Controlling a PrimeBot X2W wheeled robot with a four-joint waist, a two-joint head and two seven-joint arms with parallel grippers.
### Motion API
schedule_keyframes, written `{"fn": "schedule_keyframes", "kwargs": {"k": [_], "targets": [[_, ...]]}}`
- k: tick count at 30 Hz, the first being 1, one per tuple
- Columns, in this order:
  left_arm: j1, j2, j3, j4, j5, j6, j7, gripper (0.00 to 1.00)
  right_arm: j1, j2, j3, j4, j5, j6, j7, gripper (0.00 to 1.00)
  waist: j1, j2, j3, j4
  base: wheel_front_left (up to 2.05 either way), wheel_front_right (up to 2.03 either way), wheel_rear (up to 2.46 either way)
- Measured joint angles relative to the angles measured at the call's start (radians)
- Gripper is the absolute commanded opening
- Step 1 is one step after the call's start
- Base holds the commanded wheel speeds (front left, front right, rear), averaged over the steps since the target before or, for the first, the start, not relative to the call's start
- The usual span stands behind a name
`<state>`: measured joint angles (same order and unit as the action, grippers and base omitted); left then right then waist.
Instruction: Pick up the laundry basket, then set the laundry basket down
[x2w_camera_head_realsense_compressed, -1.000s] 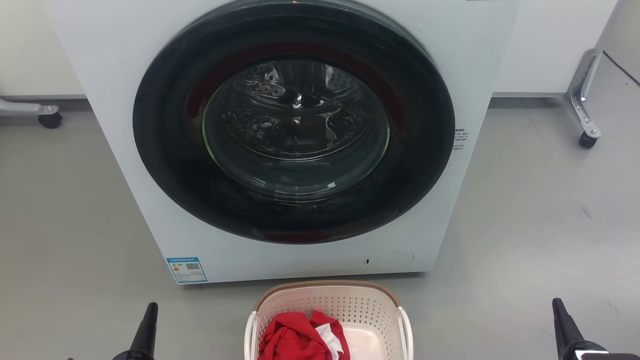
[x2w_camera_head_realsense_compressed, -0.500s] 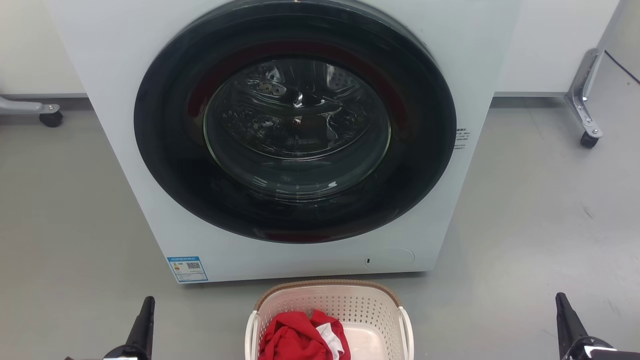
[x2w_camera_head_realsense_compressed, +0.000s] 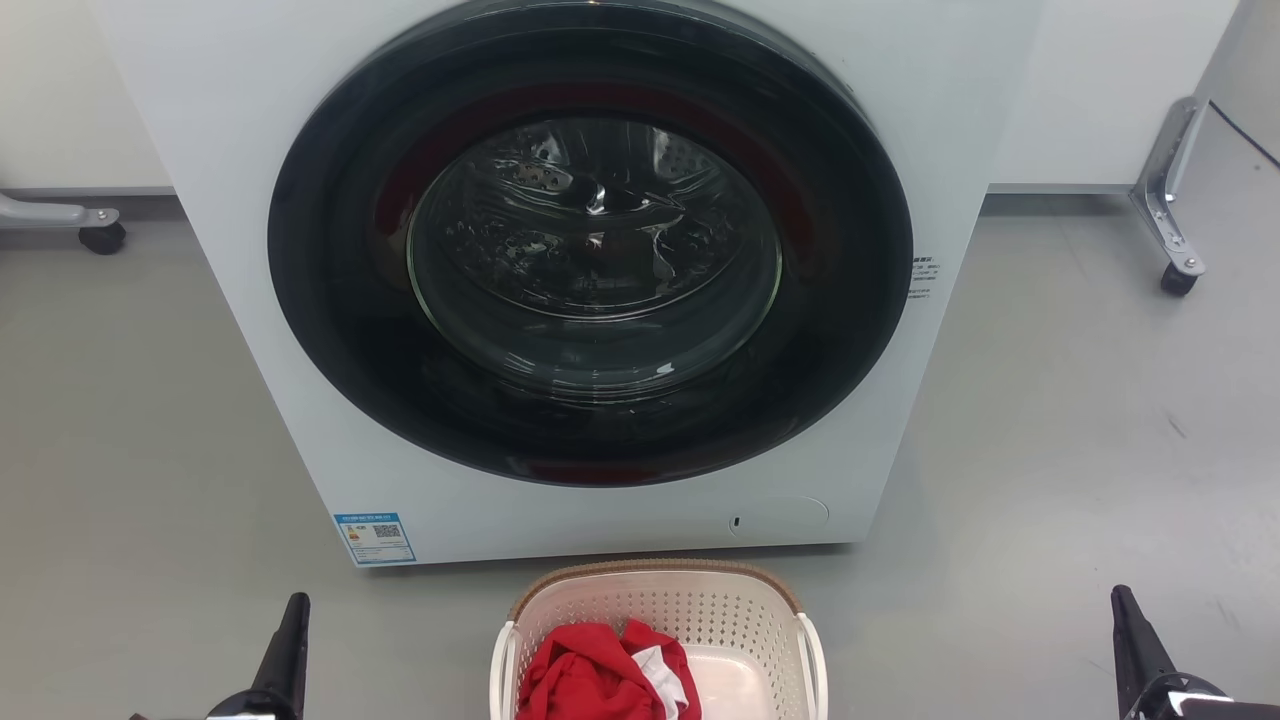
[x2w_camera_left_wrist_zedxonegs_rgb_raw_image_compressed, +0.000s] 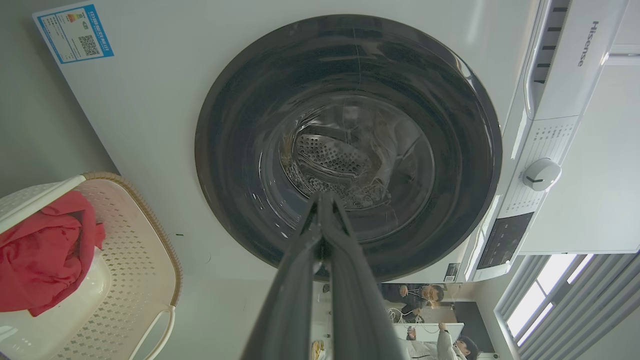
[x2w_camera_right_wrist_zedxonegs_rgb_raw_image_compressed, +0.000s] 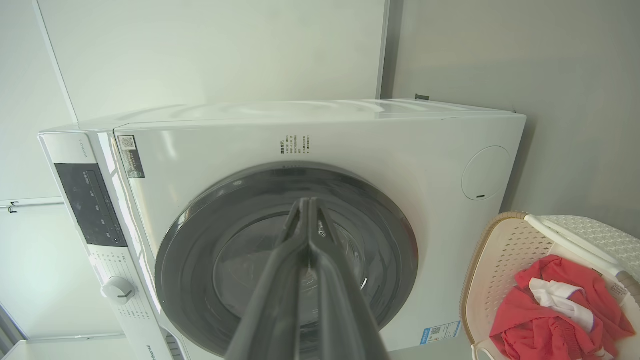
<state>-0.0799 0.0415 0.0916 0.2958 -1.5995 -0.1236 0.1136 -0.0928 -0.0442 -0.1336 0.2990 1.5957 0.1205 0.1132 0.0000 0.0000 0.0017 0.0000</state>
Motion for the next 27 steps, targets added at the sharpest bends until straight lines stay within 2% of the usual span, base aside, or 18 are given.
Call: {"fn": "schedule_keyframes", "kwargs": {"k": [27], "targets": [[0.0, 0.0, 0.0, 0.0, -0.001, 0.0, 0.0, 0.0, 0.0, 0.0, 0.0, 0.0, 0.0, 0.0, 0.0, 0.0, 0.0, 0.0, 0.0, 0.0, 0.0, 0.0, 0.0]]}}
